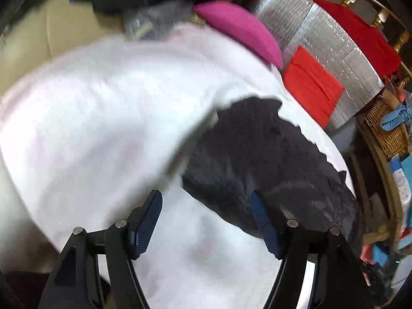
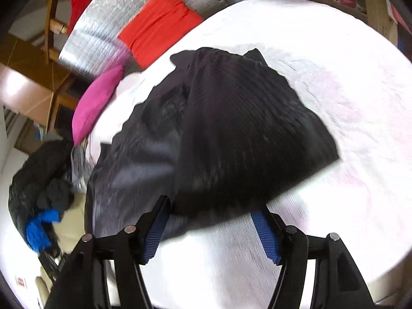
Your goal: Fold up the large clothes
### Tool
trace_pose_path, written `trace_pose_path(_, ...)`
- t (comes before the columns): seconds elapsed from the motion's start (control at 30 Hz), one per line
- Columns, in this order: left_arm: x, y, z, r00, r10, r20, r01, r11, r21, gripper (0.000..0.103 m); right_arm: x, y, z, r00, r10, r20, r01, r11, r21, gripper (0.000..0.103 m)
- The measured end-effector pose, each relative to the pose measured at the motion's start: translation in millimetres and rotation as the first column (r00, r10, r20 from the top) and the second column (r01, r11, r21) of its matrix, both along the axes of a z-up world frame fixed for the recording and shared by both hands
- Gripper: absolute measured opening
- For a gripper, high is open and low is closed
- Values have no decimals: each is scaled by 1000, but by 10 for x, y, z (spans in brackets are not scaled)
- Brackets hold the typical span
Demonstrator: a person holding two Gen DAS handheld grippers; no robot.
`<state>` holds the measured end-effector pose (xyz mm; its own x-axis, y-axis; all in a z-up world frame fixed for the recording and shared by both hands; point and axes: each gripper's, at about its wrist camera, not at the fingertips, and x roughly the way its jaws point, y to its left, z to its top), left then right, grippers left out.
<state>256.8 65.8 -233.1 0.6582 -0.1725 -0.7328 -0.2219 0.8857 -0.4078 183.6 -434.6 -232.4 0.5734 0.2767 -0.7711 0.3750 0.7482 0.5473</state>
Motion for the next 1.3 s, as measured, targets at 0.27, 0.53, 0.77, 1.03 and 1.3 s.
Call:
trace_pose_path(0.27,471,-436,651,991,-80,104,54,970,235,87,147,172,809,975,186,122,-163,970,-178,68)
trace_pose_path(0.53,1204,-1062,38,967,-206,-149,248,897,367,87,1352,545,657,955,292,41,-257,893,-370,69)
trace_pose_path(0.77,1327,-1193,-247,957,-254,-140,290,835,468,61,2034,722,-54,942,279,-187,-333,850,-409,68)
trace_pose_path(1.03,1470,-1212,-274,963,-252,-100,266,809,524,23,2048,909,-103,957,262,-124,-287,800,-527,10)
trace_pose_path(1.3,1742,-1289,-366,973,-206,-101,227,806,547,22,2229,787,-102,976,209,-63,-211,835,-508,9)
